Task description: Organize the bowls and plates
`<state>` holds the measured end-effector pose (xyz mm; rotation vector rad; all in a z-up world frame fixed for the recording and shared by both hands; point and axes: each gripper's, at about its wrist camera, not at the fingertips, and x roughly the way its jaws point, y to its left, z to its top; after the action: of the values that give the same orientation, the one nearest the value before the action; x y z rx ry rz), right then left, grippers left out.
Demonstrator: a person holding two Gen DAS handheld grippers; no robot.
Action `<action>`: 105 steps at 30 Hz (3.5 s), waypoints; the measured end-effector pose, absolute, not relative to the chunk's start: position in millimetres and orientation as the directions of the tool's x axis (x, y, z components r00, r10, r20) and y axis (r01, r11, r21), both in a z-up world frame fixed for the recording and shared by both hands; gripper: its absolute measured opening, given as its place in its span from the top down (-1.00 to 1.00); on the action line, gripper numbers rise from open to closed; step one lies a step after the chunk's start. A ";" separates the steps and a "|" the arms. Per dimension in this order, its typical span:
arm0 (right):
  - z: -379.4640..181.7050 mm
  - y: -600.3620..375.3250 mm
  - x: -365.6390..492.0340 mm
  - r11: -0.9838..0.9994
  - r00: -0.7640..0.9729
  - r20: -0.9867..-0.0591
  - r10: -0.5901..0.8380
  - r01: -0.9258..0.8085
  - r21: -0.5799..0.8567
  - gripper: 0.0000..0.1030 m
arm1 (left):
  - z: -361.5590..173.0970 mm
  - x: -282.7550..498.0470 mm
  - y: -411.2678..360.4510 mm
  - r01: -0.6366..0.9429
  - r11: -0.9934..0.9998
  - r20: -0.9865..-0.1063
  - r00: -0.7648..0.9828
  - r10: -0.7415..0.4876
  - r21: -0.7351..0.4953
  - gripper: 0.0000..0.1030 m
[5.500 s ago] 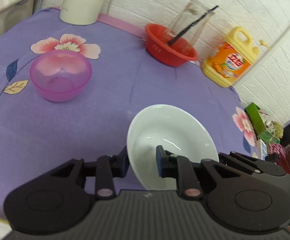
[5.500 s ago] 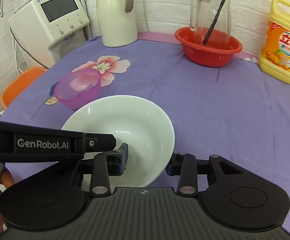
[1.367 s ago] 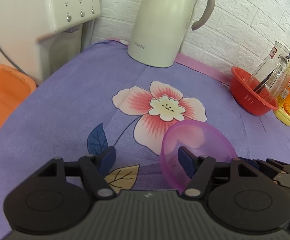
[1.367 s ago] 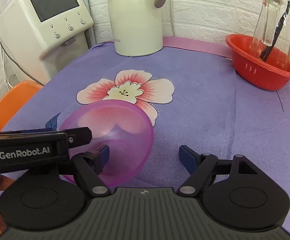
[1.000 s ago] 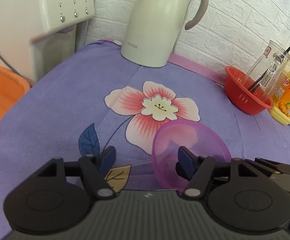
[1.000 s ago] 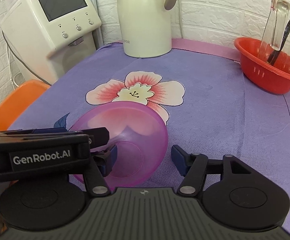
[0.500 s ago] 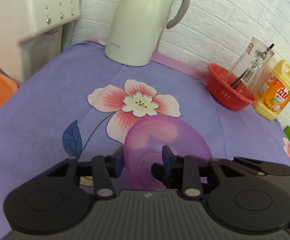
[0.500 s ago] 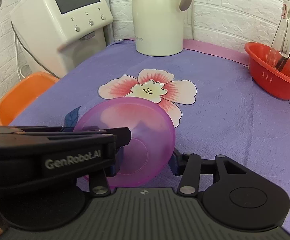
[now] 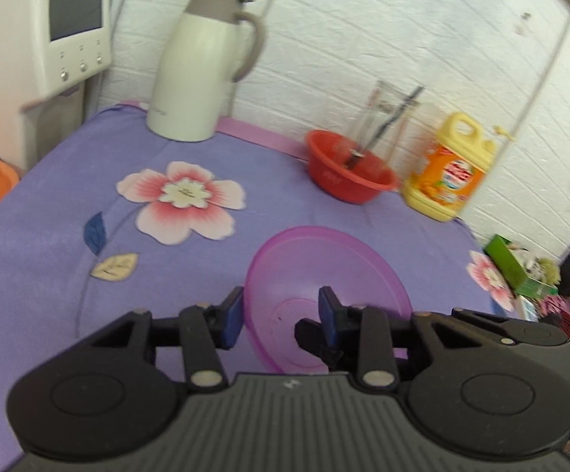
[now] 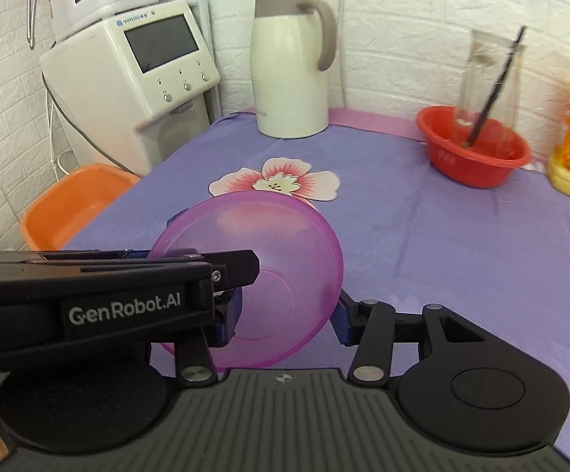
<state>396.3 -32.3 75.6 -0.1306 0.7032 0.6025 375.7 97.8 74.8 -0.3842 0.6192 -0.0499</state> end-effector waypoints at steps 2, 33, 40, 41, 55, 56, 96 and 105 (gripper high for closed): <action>82.1 -53.7 376.4 0.835 0.619 -0.634 0.463 -0.544 0.080 -0.59 | 78.6 358.8 76.8 -0.035 0.926 -0.549 0.814 -0.192 -0.376 0.34; 30.7 -221.0 236.9 0.897 0.673 -0.614 0.412 -0.419 0.142 -0.67 | 31.1 249.4 -72.1 0.199 0.915 -0.573 0.728 -0.377 -0.350 0.17; 42.2 -241.3 237.5 0.908 0.729 -0.543 0.417 -0.366 0.206 -0.95 | 54.6 241.4 -55.7 0.178 0.925 -0.481 0.811 -0.332 -0.336 -0.08; 43.9 -245.1 237.6 0.910 0.740 -0.530 0.414 -0.355 0.215 -0.97 | 56.6 240.0 -53.1 0.173 0.924 -0.471 0.819 -0.327 -0.340 -0.10; 14.2 -256.8 201.9 0.947 0.810 -0.500 0.306 -0.203 0.251 -1.00 | 30.7 225.1 -50.6 0.104 0.951 -0.499 0.831 -0.244 -0.292 -0.25; 13.0 -256.9 202.2 0.948 0.809 -0.504 0.302 -0.200 0.246 -1.00 | 28.3 226.3 -51.3 0.101 0.953 -0.505 0.829 -0.240 -0.287 -0.25; -18.1 -224.0 239.6 0.948 0.736 -0.600 0.313 -0.279 0.152 -1.00 | -8.7 268.0 -67.9 0.094 0.967 -0.639 0.735 -0.227 -0.235 -0.30; -4.2 -235.3 233.9 0.959 0.754 -0.593 0.282 -0.220 0.177 -1.00 | -5.7 267.0 -65.2 0.096 0.966 -0.631 0.741 -0.230 -0.239 -0.30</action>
<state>233.9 -235.3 -4.2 0.0978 0.6626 0.2748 267.0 -65.2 -5.7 -0.1964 0.7148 -0.1802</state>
